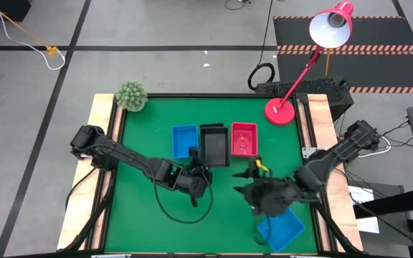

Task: Stack baskets by color
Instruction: Stack the bottom black bin on top of the top black bin

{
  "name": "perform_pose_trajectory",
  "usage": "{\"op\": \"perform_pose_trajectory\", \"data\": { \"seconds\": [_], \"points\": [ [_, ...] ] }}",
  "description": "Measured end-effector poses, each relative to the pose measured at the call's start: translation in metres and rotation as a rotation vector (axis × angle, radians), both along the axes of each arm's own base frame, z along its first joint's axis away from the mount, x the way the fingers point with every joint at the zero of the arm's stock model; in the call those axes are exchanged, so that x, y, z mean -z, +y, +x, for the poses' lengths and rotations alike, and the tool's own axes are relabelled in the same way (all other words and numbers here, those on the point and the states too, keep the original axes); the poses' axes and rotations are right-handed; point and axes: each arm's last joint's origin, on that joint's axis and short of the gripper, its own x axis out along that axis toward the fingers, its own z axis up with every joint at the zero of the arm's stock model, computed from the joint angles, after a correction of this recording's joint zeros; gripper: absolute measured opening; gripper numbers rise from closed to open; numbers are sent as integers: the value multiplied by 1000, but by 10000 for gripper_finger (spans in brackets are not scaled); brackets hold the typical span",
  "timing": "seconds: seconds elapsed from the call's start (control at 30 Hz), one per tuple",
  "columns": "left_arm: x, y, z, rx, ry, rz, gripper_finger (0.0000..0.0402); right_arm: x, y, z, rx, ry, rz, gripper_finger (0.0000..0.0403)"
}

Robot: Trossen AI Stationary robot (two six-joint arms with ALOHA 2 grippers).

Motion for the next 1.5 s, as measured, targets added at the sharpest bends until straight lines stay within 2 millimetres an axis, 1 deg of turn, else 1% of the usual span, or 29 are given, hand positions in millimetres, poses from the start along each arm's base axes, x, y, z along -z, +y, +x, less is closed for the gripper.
{"op": "perform_pose_trajectory", "data": {
  "seconds": [0.1, 0.2, 0.37, 0.57, 0.73, 0.87, 0.93, 1.03, 1.23, 1.37, 1.5],
  "points": [
    [-3, 11, 0, -19, 16, 2, 6, -7, 10, -15, -27, -27, 44, 186],
    [-4, 20, 2, -35, 22, 11, 11, -12, 17, -27, -48, -43, 89, 186],
    [-6, 31, 4, -32, 27, -22, 6, -16, 26, -38, -80, -54, 111, 185],
    [-1, 40, 6, -29, 39, -24, 14, -14, 29, -44, -62, -61, 86, 185],
    [0, 54, 9, -36, 46, -52, 6, -12, 27, -45, -58, -32, 66, 185],
    [1, 64, 12, -50, 36, -79, 14, -9, 25, -49, -31, -4, 73, 185],
    [6, 68, 15, -31, 3, -102, 14, -8, 25, -51, -24, 7, 76, 185],
    [21, 75, 15, 6, -2, -118, 7, -7, 27, -52, -25, 7, 84, 185],
    [40, 90, 11, -16, 3, -115, 15, -8, 28, -52, -15, -4, 107, 185],
    [40, 96, 12, -12, 6, -139, 6, -8, 28, -52, -2, -8, 126, 185],
    [41, 96, 12, -8, 9, -163, 17, -8, 28, -52, 13, -13, 147, 185]
  ]
}}
